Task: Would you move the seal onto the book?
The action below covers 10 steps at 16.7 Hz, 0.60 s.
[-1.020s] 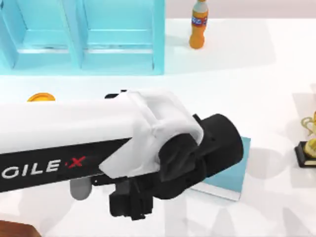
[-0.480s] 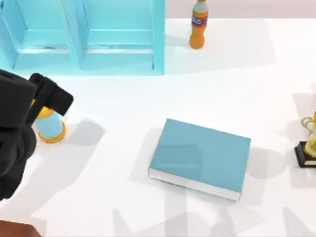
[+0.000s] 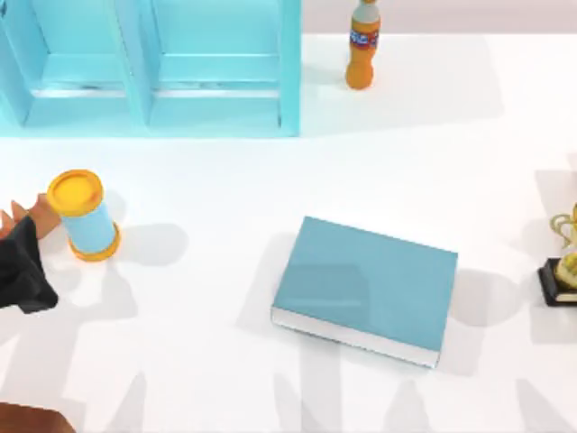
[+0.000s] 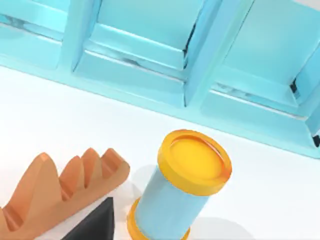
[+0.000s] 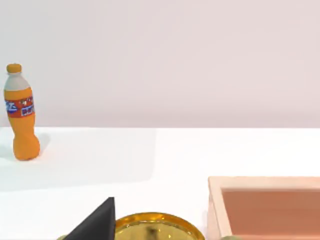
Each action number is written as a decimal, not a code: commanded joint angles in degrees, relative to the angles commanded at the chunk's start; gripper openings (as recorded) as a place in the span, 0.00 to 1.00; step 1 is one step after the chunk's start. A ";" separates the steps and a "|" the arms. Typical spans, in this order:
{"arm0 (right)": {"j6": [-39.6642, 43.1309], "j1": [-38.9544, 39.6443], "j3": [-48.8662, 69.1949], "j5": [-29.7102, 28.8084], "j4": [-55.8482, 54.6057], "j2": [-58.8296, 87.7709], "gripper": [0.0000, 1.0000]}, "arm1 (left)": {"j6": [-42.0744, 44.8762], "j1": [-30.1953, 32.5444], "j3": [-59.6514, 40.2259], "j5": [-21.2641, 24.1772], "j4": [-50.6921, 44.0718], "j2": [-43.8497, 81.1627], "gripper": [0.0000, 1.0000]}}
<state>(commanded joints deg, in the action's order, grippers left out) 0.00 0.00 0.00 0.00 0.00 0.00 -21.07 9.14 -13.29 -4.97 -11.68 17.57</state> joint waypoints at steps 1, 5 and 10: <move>0.00 0.00 0.00 0.00 0.00 0.00 1.00 | 4.79 -2.03 2.85 1.20 2.49 -3.76 1.00; 0.00 0.00 0.00 0.00 0.00 0.00 1.00 | 17.79 -7.71 11.11 4.29 9.74 -14.66 1.00; 0.00 0.00 0.00 0.00 0.00 0.00 1.00 | 21.07 -9.14 13.29 4.97 11.68 -17.57 1.00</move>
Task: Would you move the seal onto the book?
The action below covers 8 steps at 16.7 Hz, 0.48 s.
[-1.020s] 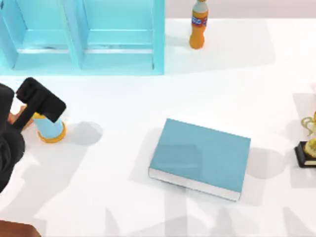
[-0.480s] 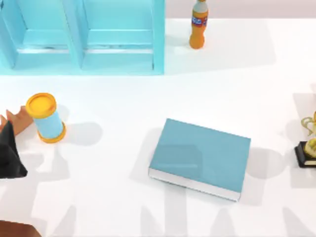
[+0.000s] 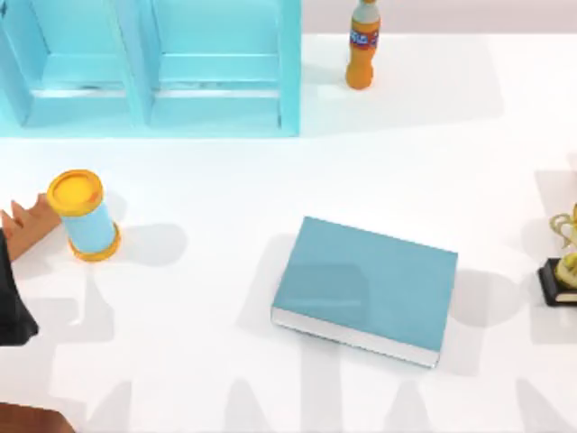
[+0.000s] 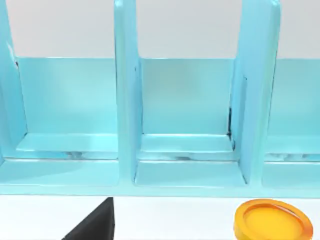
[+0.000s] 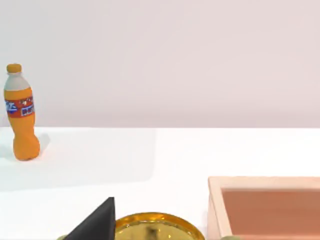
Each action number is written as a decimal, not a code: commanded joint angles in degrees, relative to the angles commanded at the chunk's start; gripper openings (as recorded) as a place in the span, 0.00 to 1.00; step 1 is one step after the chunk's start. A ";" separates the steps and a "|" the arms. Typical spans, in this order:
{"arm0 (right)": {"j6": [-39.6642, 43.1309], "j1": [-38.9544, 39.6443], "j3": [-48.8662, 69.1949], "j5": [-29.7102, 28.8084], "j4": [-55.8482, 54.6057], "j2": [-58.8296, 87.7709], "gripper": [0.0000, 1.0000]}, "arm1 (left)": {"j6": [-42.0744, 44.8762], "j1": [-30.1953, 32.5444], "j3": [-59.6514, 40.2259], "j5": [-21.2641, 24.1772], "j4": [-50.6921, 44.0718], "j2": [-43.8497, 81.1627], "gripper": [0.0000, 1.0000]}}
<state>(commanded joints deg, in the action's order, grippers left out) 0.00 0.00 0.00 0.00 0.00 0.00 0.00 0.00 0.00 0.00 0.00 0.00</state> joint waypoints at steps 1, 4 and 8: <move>0.00 0.00 0.00 0.00 0.00 0.00 1.00 | 0.00 0.00 0.00 0.00 0.00 0.00 1.00; 0.00 0.00 0.01 0.00 0.01 0.01 1.00 | 0.00 0.00 0.00 0.00 0.00 0.00 1.00; 1.33 -1.22 5.44 0.74 5.83 6.02 1.00 | 0.00 0.00 0.00 0.00 0.00 0.00 1.00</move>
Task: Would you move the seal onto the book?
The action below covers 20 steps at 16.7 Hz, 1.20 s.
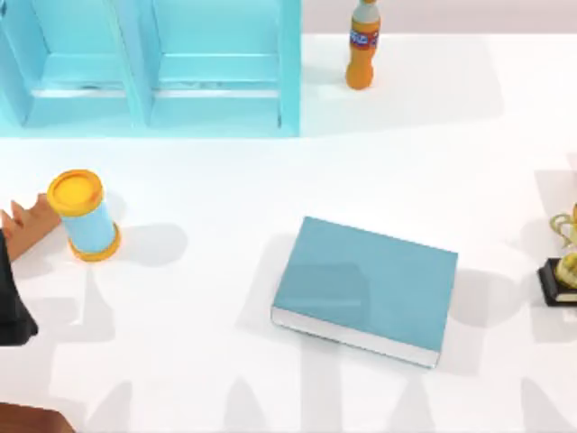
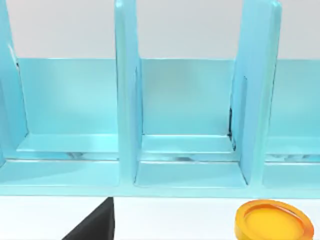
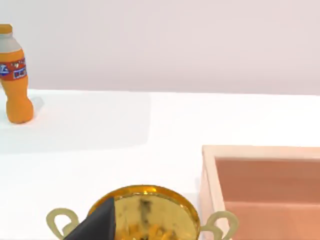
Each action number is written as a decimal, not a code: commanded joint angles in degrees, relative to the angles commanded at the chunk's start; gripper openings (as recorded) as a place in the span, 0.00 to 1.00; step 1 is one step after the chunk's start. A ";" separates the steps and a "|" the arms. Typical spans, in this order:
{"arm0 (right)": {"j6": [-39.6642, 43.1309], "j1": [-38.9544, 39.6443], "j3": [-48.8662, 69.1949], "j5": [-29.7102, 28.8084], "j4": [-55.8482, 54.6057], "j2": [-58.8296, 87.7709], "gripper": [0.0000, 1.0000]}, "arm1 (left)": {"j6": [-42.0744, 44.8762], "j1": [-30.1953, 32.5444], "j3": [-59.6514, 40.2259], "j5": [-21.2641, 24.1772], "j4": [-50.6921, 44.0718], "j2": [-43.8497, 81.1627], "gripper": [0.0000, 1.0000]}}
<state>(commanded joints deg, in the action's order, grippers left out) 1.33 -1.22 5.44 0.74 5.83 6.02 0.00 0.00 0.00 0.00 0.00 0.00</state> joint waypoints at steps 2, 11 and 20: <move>1.37 -1.37 5.76 0.50 5.67 6.68 1.00 | 0.00 0.00 0.00 0.00 0.00 0.00 1.00; 11.79 -12.76 46.76 0.61 38.45 57.18 1.00 | 0.00 0.00 0.00 0.00 0.00 0.00 1.00; 20.89 -22.03 82.44 -0.66 63.02 98.97 1.00 | 0.00 0.00 0.00 0.00 0.00 0.00 1.00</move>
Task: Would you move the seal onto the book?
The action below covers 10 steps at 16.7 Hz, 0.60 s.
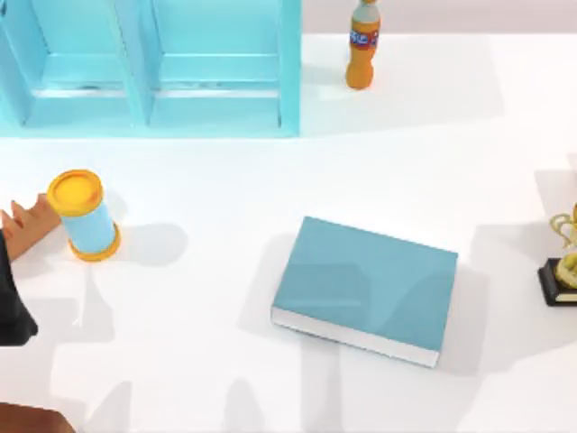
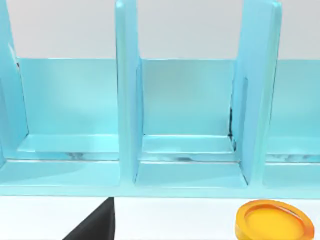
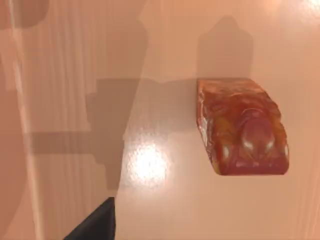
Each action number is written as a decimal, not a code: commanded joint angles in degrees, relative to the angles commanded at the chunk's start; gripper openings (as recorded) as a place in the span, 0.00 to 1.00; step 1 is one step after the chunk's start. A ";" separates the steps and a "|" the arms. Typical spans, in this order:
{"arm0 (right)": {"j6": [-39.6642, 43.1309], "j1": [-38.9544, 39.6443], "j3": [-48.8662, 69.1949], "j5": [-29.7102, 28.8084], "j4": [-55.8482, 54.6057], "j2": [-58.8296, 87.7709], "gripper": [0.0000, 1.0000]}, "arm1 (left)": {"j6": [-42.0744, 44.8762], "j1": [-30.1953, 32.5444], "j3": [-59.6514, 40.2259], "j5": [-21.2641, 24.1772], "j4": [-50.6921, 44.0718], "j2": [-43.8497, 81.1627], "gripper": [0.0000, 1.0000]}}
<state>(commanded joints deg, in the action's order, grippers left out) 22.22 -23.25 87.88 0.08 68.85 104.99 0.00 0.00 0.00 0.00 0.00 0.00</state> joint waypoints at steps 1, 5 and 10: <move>0.50 -0.44 1.81 -0.04 1.38 2.06 1.00 | 0.00 0.00 0.00 0.00 0.00 0.00 1.00; 1.11 -0.97 3.93 -0.08 3.11 4.60 1.00 | 0.00 0.00 0.00 0.00 0.00 0.00 1.00; 1.00 -0.69 3.16 -0.07 2.34 4.53 1.00 | 0.00 0.00 0.00 0.00 0.00 0.00 1.00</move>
<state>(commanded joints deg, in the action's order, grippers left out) 23.22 -23.94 91.04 0.01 71.19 109.52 0.00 0.00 0.00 0.00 0.00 0.00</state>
